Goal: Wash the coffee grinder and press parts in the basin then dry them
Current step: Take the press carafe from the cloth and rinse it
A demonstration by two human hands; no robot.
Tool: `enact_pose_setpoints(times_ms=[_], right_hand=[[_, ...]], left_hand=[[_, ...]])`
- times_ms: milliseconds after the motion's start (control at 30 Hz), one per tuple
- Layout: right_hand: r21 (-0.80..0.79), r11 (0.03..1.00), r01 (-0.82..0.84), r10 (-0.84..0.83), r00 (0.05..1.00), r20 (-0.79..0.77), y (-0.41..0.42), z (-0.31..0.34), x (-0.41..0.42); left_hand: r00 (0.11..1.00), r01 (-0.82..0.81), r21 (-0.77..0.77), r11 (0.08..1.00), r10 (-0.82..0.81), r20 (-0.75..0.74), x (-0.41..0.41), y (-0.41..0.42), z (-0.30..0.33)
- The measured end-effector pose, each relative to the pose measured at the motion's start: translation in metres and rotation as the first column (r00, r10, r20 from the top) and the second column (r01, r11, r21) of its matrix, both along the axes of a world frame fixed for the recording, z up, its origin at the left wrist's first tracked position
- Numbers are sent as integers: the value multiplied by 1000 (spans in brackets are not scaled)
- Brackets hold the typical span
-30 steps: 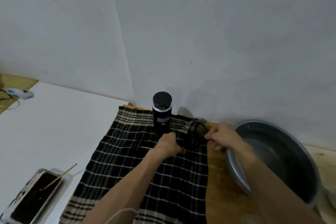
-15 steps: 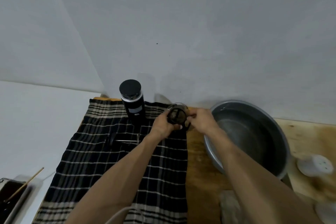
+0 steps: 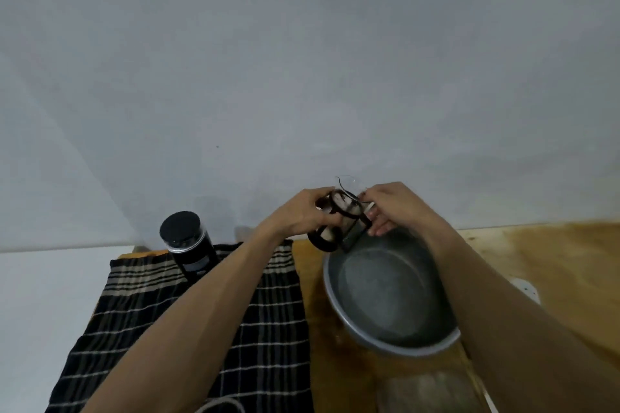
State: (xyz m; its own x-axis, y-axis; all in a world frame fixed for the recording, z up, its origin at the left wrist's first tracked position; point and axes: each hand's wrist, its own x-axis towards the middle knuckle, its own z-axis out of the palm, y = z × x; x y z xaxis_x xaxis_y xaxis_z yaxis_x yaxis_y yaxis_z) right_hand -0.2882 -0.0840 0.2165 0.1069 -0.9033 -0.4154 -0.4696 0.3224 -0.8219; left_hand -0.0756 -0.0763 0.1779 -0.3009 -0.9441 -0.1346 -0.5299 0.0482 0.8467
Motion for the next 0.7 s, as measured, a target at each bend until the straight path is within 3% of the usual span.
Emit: enact_pose_setpoints(times_ms=[67, 167, 233, 367, 433, 533, 700], right_hand=[[3, 996, 90, -90, 996, 14, 2, -7, -21], [67, 970, 235, -239, 970, 50, 9, -28, -53], [121, 943, 311, -318, 947, 44, 14, -46, -68], [134, 925, 356, -345, 933, -98, 26, -77, -81], [200, 900, 388, -390, 920, -31, 31, -92, -84], [321, 860, 397, -455, 882, 127, 36, -113, -87], [440, 811, 386, -519, 821, 237, 39, -138, -89]], left_hand=[[997, -68, -28, 997, 69, 41, -22, 0, -8], [970, -213, -209, 954, 233, 76, -60, 10, -29], [978, -172, -238, 956, 194, 70, -83, 21, -45], [980, 118, -131, 984, -95, 172, -111, 44, -75], [972, 194, -49, 980, -185, 146, -117, 51, -91], [978, 178, 59, 982, -183, 104, -117, 57, -109], [969, 68, -34, 997, -57, 239, -114, 49, -115]])
